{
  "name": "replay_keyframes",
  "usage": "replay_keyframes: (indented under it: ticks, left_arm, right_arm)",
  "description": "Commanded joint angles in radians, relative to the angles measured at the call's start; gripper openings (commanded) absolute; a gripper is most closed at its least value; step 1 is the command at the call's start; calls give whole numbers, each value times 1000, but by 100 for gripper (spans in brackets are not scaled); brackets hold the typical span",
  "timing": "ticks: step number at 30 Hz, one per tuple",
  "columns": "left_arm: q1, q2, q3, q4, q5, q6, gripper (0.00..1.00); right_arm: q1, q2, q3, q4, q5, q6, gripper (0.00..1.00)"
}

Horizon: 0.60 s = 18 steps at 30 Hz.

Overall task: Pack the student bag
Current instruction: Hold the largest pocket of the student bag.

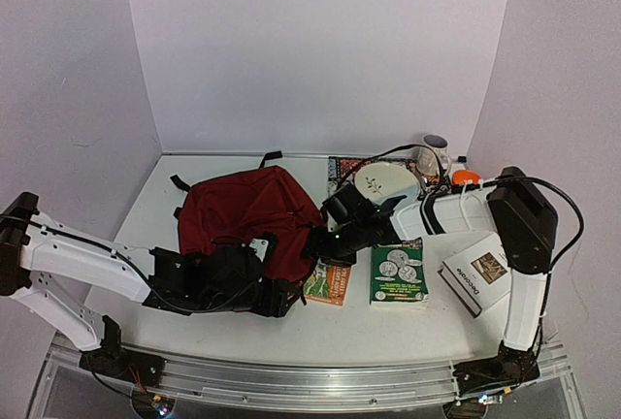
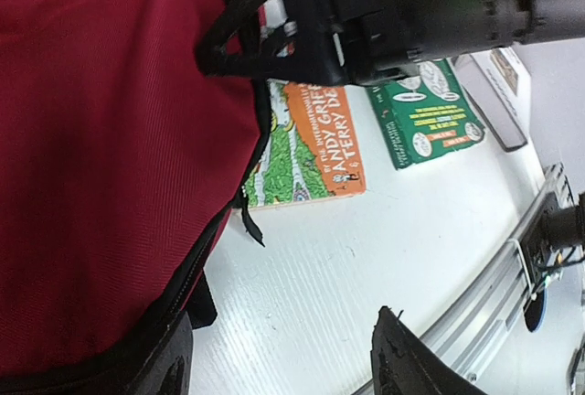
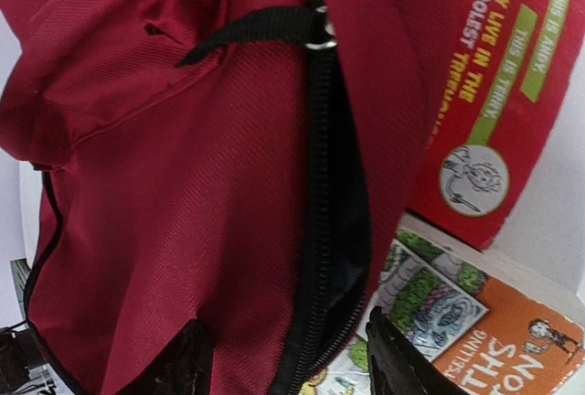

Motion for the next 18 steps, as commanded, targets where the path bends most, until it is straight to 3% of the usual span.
replay_keyframes:
  ticks: [1, 6, 18]
  left_arm:
    - [-10, 64, 63, 12, -30, -92, 66]
    - [-11, 139, 84, 27, -37, -173, 61]
    - [-8, 273, 69, 168, -121, -353, 49]
  right_arm:
    - [4, 14, 22, 60, -78, 15, 47]
    - [3, 6, 31, 84, -102, 22, 28]
    - [25, 9, 63, 111, -118, 61, 10]
